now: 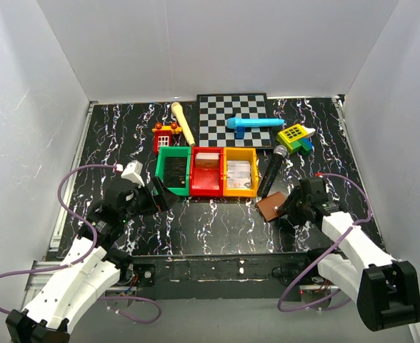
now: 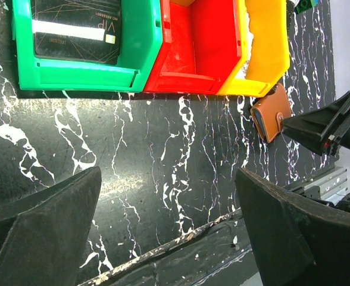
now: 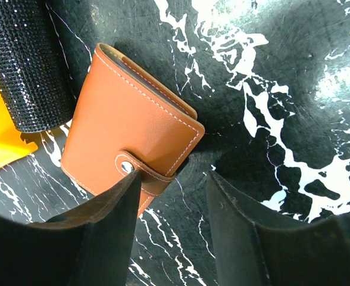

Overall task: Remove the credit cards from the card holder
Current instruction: Move the card holder to the center of the board.

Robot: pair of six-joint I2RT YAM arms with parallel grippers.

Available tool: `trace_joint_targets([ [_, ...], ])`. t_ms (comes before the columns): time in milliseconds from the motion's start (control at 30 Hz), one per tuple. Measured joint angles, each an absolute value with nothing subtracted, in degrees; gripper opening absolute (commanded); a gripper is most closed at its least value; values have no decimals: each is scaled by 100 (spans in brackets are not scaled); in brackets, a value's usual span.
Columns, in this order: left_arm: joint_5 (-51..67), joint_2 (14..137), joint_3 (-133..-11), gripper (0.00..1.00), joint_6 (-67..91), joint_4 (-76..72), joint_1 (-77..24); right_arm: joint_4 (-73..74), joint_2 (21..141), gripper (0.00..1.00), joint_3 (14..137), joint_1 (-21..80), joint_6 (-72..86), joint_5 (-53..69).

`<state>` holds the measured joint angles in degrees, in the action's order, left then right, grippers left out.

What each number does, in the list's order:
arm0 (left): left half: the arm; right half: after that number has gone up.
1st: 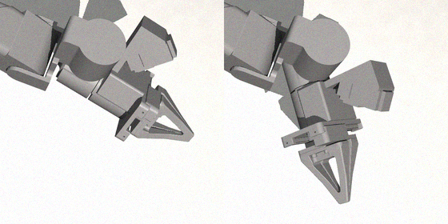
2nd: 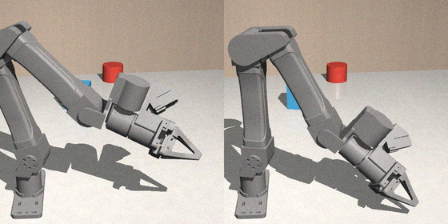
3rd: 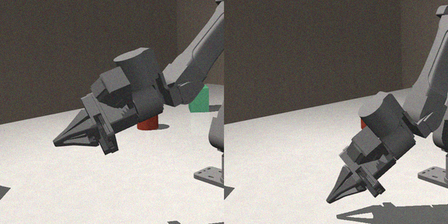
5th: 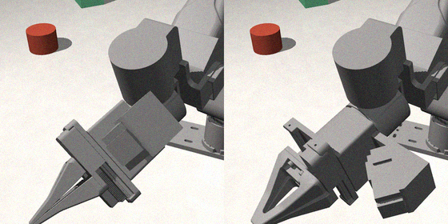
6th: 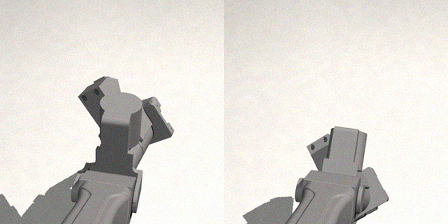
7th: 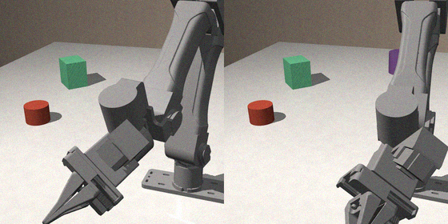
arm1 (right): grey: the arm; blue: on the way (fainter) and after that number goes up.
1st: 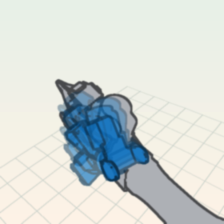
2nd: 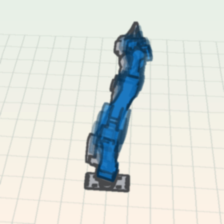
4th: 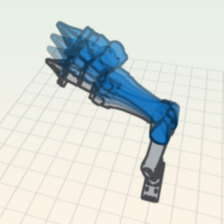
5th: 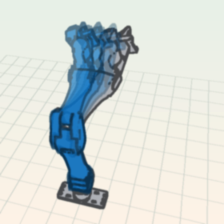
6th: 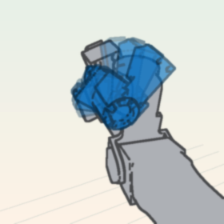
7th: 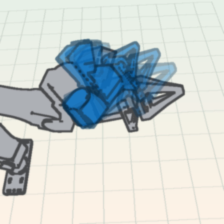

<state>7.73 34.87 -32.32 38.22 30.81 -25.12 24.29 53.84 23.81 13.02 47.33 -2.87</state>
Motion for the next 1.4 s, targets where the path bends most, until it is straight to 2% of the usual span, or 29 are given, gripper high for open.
trace_joint_targets([
  [267,703,3487,-3232,97,3848,3081,-2574,2307,5489,41,2381,1282,4619,-169],
  [467,672,3470,-3232,97,3861,3083,-2602,2300,5419,27,2381,1282,4517,-97],
  [500,668,3465,-3232,97,3861,3083,-2606,2309,5391,19,2381,1282,4504,-95],
  [767,657,3465,-3232,97,3863,3083,-2646,2547,5107,16,2344,1282,4464,139],
  [833,657,3468,-3232,97,3868,3083,-2650,2626,5059,23,2344,1282,4456,185],
  [967,659,3481,-3229,97,3905,3083,-2685,2770,4956,51,2344,1282,4517,207],
  [1067,657,3481,-3225,97,3924,3083,-2716,2880,4668,66,2344,1282,4633,152],
  [1200,652,3465,-3223,97,3948,3083,-2744,2943,4348,72,2364,1245,4733,-51],
  [1400,642,3461,-3223,97,3966,3083,-2762,2982,4969,69,2676,856,4786,-143],
])
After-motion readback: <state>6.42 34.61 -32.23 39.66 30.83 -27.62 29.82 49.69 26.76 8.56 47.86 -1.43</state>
